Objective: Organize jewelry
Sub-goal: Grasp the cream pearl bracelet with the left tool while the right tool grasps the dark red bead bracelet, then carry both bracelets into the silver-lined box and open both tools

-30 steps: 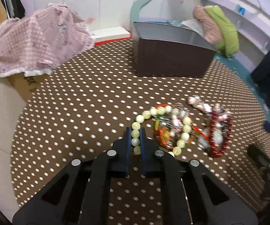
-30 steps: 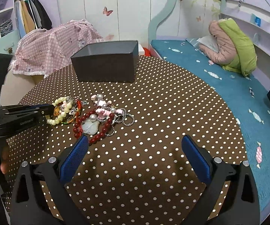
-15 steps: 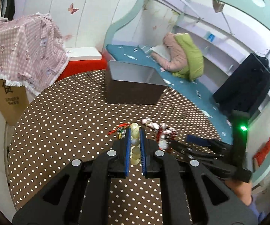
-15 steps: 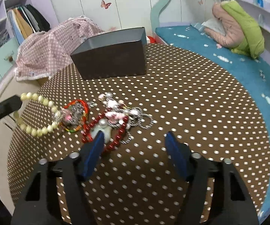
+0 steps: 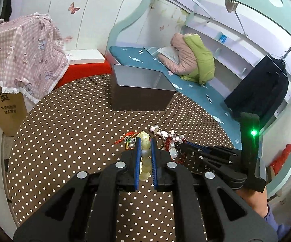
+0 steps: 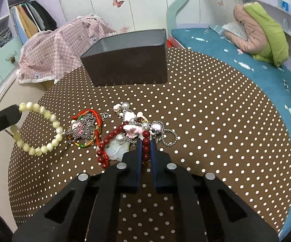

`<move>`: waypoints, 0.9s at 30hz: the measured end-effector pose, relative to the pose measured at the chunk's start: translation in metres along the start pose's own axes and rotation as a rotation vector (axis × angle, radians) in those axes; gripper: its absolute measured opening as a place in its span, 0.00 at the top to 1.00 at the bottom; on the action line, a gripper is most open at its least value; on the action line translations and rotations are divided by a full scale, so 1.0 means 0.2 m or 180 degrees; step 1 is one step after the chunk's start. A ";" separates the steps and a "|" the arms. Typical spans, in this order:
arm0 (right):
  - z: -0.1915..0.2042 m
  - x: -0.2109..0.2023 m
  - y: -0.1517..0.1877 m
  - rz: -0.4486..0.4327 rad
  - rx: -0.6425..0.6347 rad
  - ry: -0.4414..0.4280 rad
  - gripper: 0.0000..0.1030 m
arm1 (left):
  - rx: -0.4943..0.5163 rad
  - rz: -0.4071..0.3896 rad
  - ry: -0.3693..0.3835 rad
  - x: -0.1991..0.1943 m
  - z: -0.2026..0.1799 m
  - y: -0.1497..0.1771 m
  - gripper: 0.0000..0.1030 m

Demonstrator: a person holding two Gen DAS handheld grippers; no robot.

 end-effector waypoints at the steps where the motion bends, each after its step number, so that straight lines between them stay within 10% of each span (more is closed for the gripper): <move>1: 0.00 -0.02 -0.01 -0.0043 -0.0001 -0.0039 0.93 | 0.0009 0.0007 0.0024 0.00 0.01 -0.01 0.91; 18: 0.06 -0.38 -0.37 -0.0639 -0.0316 -0.0242 0.93 | 0.0553 -0.0068 0.0109 -0.02 -0.21 -0.53 0.91; 27: -0.03 -0.20 -0.71 -0.0557 -0.0197 -0.0352 0.93 | 0.0525 0.0199 -0.0057 0.37 -0.15 -0.87 0.91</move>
Point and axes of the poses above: each gripper's, at about its wrist camera, not at the fingertips, and x roughly the way its jaws point, z to its left, y to its underside, the point moved 2 cm from there along x, roughly the way its jaws point, and after that the axes turned 5 degrees about z, right-handed, at the moved point
